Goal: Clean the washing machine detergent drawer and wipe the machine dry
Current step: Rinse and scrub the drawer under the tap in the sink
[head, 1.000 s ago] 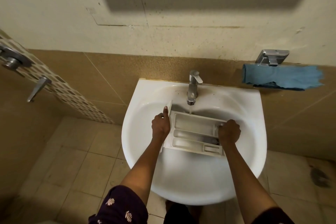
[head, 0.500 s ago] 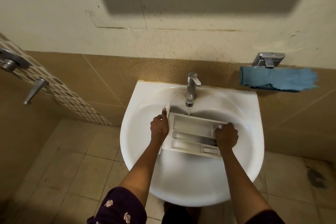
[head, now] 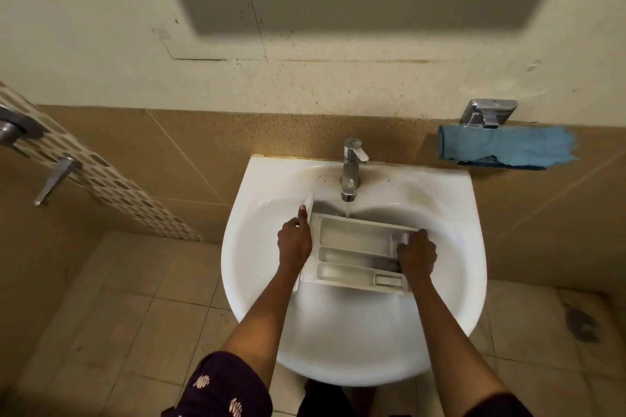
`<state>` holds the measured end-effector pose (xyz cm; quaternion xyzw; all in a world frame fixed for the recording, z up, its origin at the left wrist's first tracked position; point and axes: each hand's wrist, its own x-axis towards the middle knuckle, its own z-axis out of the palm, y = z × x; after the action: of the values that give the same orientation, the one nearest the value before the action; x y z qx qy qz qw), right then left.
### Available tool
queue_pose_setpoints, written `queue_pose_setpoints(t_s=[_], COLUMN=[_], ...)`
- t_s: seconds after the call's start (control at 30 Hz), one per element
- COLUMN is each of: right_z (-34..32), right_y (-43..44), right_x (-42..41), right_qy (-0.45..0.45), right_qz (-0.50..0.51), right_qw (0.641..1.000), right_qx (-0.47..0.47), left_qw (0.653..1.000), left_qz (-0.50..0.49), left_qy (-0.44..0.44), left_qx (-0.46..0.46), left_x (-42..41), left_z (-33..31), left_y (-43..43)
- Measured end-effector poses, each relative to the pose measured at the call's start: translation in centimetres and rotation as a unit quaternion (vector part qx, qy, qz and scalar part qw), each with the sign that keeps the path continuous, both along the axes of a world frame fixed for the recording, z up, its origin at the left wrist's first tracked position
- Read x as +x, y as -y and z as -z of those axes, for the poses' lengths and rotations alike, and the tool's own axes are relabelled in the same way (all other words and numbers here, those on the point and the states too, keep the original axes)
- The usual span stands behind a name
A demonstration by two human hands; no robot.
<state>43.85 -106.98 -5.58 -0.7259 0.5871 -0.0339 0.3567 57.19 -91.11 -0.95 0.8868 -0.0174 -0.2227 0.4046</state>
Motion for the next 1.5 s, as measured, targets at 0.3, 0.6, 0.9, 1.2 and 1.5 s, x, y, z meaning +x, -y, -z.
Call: queue_pose_setpoints(t_s=[0.3,0.6,0.9,1.2,1.5], right_z=[-0.1,-4.6,-5.5,-5.2,-6.8], right_y=[0.2,-2.5,-3.7,-3.7,0.3], right_x=[0.7,5.2,9.7,7.7,-0.3], right_qy=[-0.018,0.412,0.471,0.477,0.377], right_qz=[-0.005,0.263,0.27,0.197,0.171], right_qw=[0.999,0.772,0.635,0.617,0.746], right_qx=[0.05,0.406,0.55,0.594,0.521], left_qw=[1.0,1.0,1.0,1.0,0.999], left_qz=[0.004,0.002,0.0,-0.006,-0.008], left_qy=[-0.009,-0.019,-0.017,-0.018,-0.007], left_qx=[-0.003,-0.013,-0.006,-0.014,-0.036], left_x=[-0.1,0.1,0.1,0.0,0.0], left_z=[-0.3,-0.2,-0.2,-0.1,0.0], left_y=[0.0,0.1,0.2,0.2,0.1])
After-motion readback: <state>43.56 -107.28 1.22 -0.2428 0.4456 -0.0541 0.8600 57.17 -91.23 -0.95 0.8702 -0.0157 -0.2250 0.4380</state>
